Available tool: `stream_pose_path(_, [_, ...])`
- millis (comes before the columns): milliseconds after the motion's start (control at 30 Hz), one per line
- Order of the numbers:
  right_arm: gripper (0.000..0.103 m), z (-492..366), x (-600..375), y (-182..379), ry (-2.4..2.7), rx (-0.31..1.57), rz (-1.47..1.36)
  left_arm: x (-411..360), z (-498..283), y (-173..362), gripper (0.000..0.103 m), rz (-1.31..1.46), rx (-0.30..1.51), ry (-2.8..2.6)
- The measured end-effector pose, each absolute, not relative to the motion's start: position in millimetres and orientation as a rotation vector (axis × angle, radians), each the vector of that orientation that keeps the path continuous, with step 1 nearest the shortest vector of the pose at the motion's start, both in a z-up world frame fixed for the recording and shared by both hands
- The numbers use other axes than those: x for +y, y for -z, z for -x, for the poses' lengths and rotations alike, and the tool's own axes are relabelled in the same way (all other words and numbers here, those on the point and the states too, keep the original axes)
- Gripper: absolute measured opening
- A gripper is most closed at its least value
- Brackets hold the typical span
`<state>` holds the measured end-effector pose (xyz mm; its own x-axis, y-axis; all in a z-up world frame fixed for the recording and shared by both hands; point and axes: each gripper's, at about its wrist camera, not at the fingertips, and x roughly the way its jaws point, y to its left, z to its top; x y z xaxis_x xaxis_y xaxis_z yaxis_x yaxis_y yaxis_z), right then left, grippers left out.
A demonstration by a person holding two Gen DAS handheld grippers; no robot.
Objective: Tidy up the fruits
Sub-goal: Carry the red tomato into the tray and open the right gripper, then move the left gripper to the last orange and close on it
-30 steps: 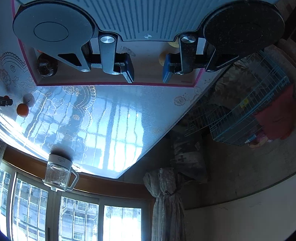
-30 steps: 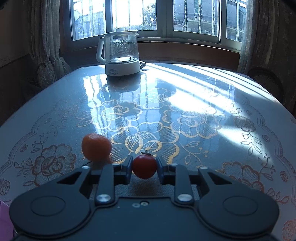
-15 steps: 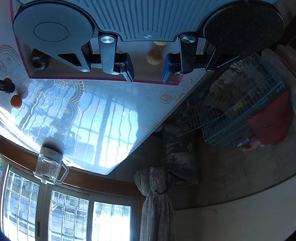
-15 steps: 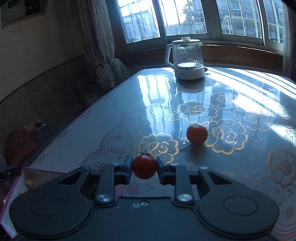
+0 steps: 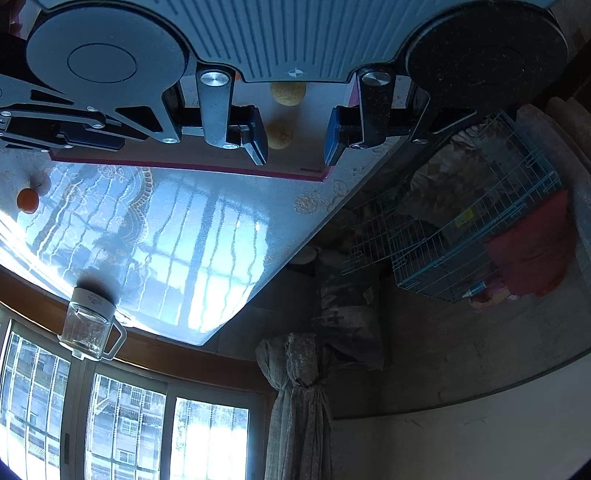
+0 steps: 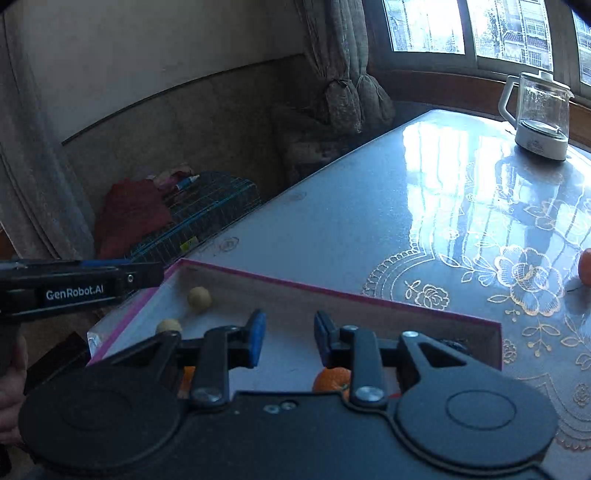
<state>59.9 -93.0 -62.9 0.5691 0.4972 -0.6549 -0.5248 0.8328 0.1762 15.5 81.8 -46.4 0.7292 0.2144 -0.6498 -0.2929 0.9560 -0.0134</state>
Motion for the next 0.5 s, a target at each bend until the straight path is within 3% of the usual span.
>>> stream_pose_path(167, [0.033, -58.9, -114.6, 46.4, -0.544, 0.667, 0.014, 92.5, -13.2, 50.1, 0.034, 0.127, 0.705, -0.3])
stream_pose_path(333, [0.041, -70.4, -204.8, 8.7, -0.365, 0.565, -0.143, 99.7, -12.6, 54.5, 0.034, 0.135, 0.707, -0.312])
stream_pose_path(500, [0.041, -64.4, -269.9, -0.5, -0.222, 0.529, -0.237, 92.9, -12.9, 53.1, 0.034, 0.121, 0.704, -0.289])
